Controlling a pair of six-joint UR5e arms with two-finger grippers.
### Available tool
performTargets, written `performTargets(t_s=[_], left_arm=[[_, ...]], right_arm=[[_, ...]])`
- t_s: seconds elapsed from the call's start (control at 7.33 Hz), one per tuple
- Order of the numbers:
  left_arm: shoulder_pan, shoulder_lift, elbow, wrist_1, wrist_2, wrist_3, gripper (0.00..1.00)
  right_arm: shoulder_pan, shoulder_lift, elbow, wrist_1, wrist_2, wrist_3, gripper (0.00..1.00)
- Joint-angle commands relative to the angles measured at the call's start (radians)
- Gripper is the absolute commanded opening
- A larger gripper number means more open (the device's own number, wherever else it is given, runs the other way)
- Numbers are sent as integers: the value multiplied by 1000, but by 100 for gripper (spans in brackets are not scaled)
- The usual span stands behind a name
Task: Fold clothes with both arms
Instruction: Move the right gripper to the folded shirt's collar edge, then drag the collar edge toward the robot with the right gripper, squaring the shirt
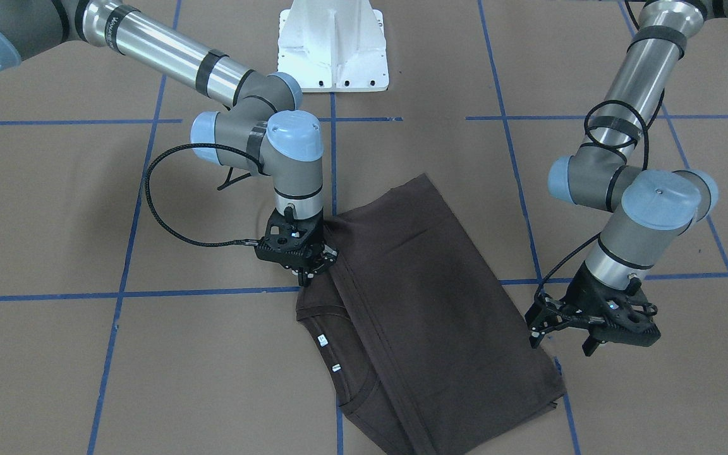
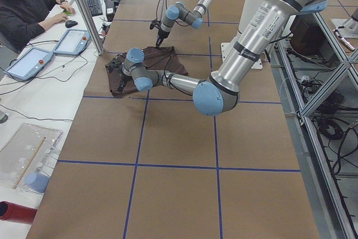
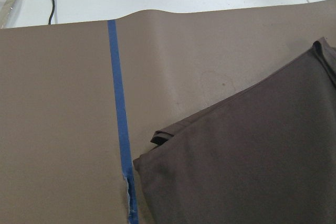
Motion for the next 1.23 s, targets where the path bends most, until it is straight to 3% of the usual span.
performTargets(t_s=[0.0,0.27,0.55,0.68,0.82,1.09], left_arm=[[2,19,-33,1,0,-8,100],[5,19,-36,1,0,-9,100],[6,19,-36,1,0,-8,100],[6,19,-36,1,0,-8,100],[6,17,-36,1,-2,-8,100],[8,17,-36,1,-2,-8,100]], right_arm=[[0,9,4,-7,2,16,0],[-17,-46,111,-34,0,40,0],[-162,-222,408,-126,-117,78,0],[-216,-352,583,-157,-144,80,0],[-260,-485,700,-166,-185,81,0],[-322,-568,744,-166,-244,136,0]])
